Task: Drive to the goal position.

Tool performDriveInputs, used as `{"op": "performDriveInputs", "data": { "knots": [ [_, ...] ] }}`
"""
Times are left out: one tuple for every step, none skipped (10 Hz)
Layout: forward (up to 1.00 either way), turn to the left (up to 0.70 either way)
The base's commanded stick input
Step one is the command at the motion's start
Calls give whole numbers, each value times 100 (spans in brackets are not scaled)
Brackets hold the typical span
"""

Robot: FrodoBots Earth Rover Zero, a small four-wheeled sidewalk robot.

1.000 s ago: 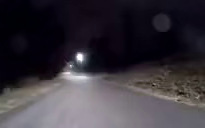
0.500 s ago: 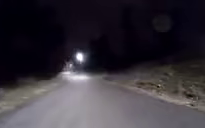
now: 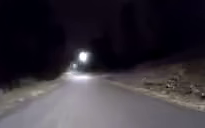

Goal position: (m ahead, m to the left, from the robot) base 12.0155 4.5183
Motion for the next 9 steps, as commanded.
{"op": "performDriveInputs", "data": {
  "knots": [
    [70, 10],
    [70, 9],
    [70, 9],
    [70, 9],
    [70, 9],
    [70, 9],
    [70, 8],
    [70, 3],
    [70, 3]
  ]
}}
